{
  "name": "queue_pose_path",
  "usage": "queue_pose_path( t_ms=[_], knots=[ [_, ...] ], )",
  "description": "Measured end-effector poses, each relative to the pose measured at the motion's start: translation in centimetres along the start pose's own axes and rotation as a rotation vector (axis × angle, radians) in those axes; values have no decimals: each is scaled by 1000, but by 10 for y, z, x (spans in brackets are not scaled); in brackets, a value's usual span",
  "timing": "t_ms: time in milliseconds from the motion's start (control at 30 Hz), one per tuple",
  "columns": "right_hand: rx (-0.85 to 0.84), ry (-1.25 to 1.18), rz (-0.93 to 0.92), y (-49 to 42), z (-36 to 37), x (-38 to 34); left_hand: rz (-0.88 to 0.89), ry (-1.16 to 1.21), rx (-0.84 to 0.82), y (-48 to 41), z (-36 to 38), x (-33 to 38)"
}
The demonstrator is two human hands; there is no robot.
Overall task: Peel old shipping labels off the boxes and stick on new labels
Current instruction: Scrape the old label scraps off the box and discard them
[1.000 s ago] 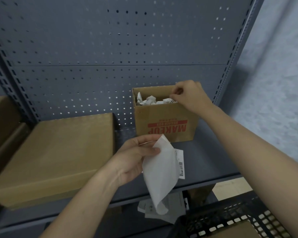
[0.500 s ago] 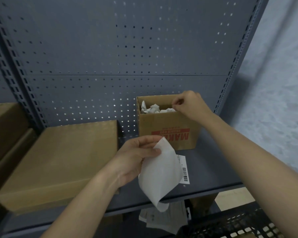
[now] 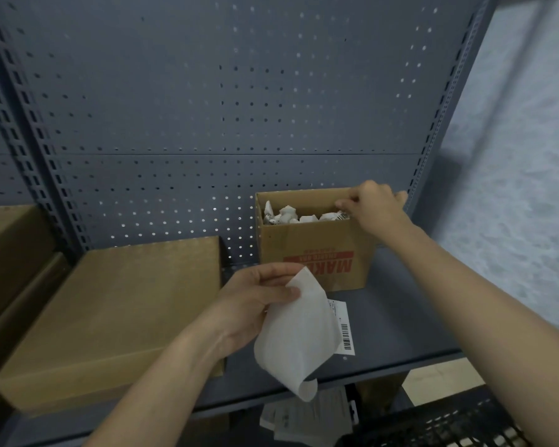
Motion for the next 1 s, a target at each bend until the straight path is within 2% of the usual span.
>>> queue_pose_path(
  t_ms=[133,300,433,733,1000],
  knots=[
    [59,101,21,8,-4,15,-13,-7,-6,-2,3,-2],
    [-54,46,44,14,-8,23,-17,-21,-19,-5,9,-3],
    [2,-6,-67,17,-10,23,-10,-30,-24,-7,11,-3],
    [7,68,-99,15,-9,32,-13,-25,-25,-10,10,-5],
    [87,20,-95,19,-16,34,-10,-36,-29,-14,12,-5]
  ],
)
Point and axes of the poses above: each hand's wrist, its own y-axis away from the middle knuckle, its own z-axis out of the palm, x = y × z, the point moved 6 cm from there along -y, towards the middle knuckle, and after that the axes turned 11 degrees about -z, right-handed, at the moved point
